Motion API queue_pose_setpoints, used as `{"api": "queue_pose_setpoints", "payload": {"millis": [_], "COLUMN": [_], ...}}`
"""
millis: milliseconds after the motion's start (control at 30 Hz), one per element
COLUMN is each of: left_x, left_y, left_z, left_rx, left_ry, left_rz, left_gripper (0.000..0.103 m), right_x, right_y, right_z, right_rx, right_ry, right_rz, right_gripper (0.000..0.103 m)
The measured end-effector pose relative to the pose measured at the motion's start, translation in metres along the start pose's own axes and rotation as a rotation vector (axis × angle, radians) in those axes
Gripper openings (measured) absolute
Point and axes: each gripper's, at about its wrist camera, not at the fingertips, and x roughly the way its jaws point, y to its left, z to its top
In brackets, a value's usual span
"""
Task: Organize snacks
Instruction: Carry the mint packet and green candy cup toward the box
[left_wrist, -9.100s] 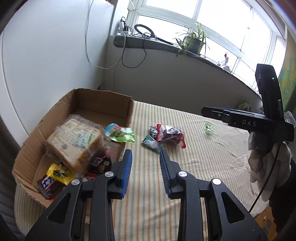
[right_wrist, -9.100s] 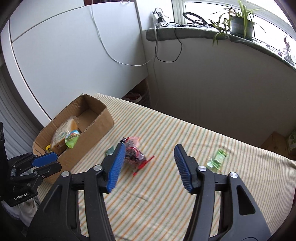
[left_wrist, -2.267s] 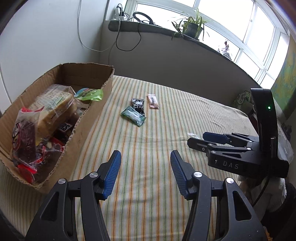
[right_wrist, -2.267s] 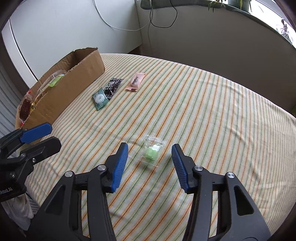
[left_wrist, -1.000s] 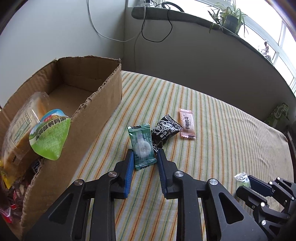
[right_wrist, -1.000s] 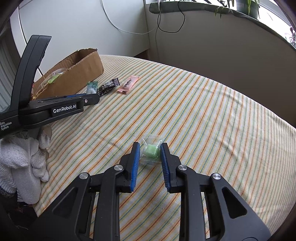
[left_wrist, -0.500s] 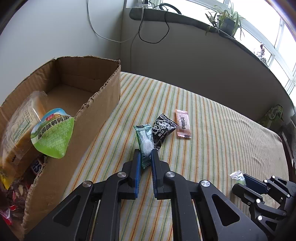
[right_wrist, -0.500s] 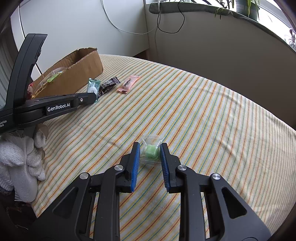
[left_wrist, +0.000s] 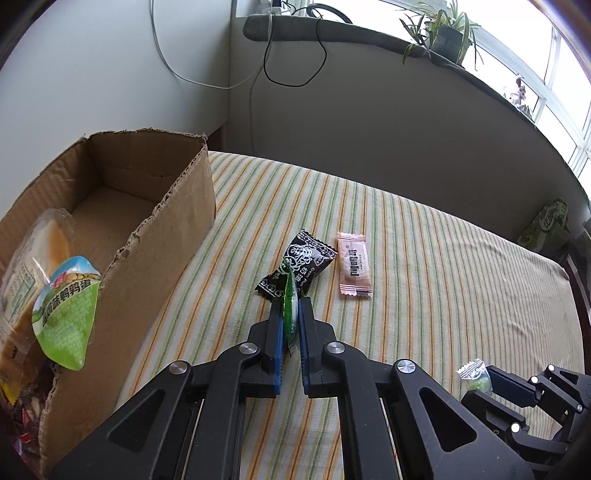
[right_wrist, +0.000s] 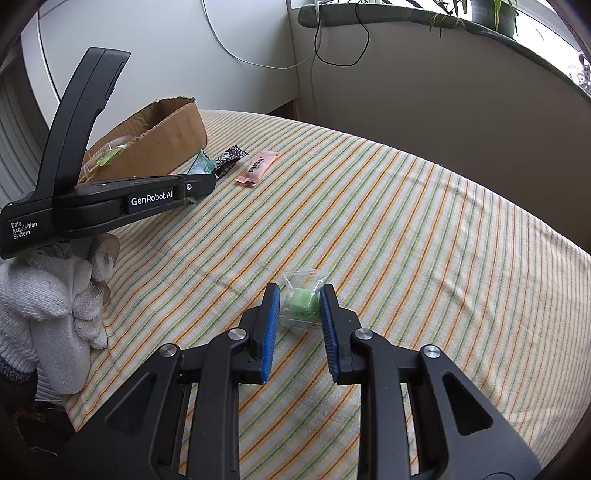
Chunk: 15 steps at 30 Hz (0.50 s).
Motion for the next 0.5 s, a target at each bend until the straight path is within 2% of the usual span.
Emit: {"api": "queue_pose_setpoints", "payload": {"millis": [267, 500], "left_x": [-0.010, -0.031], "left_y": [-0.003, -0.004], "left_z": [-0.013, -0.029], "left_rx": [0.009, 0.007], "left_ry": [-0.024, -0.038], "left_rz": [-0.025, -0.082], "left_gripper": [0.005, 0.005], "right_x": [-0.009, -0.025], "right_y": [0.001, 0.003], "right_z": [-0.003, -0.008], "right_rx": [0.002, 0.022], "right_ry": [-0.022, -0.032], "right_rz": [-0.006, -0.021], "right_gripper": [0.022, 0.022]}}
